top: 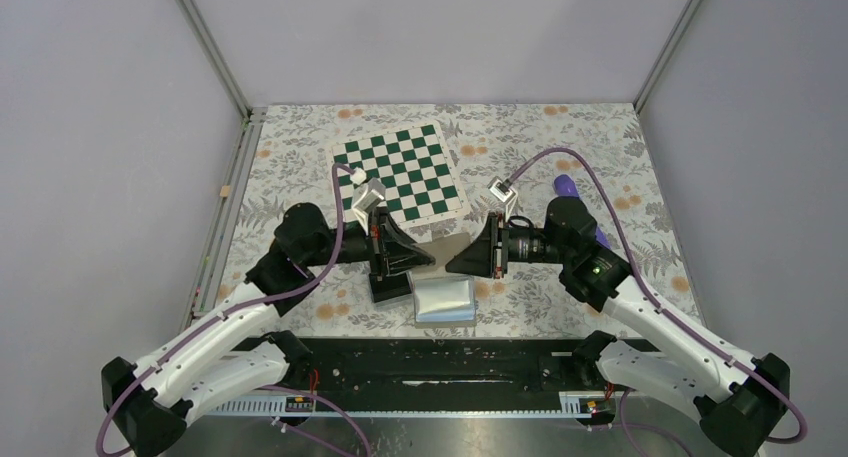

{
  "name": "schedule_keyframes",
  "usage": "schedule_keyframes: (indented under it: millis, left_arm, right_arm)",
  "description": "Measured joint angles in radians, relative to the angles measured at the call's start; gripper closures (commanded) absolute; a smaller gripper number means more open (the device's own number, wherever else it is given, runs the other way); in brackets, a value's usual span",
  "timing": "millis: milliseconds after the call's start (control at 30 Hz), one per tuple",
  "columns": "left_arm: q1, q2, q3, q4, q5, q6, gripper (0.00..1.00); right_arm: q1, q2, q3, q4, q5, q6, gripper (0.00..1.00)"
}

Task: Put the credit cards into the card holder
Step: Open the card holder.

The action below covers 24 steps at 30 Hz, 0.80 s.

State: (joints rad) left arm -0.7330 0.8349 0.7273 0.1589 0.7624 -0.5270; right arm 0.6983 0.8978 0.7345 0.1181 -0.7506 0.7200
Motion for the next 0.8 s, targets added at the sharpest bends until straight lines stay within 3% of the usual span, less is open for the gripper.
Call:
schedule_keyframes:
  millis: [33, 100, 200, 300, 467, 800]
  left_arm:
    - [0.002, 0.003, 0.000, -0.003, 0.000, 0.000, 0.60]
    - [0.008, 0.007, 0.001, -0.011, 0.001, 0.004, 0.34]
    - [0.003, 0.002, 0.019, -0.091, -0.028, 0.031, 0.22]
    - [0.002, -0.037, 0.028, -0.200, -0.118, 0.067, 0.18]
    - [0.002, -0.158, 0.003, -0.325, -0.286, 0.086, 0.20]
    - [0.002, -0.196, -0.109, -0.377, -0.364, 0.048, 0.23]
  right_arm:
    - [0.000, 0.002, 0.000, 0.006, -0.006, -0.004, 1.00]
    - [0.000, 0.001, 0.000, 0.006, -0.010, -0.002, 1.00]
    - [0.000, -0.002, -0.001, -0.005, 0.021, -0.005, 1.00]
    - [0.000, -0.035, -0.016, -0.024, 0.079, -0.007, 1.00]
    - [0.000, -0.129, -0.062, -0.031, 0.159, -0.006, 1.00]
    - [0.000, -0.124, -0.072, -0.031, 0.187, 0.008, 1.00]
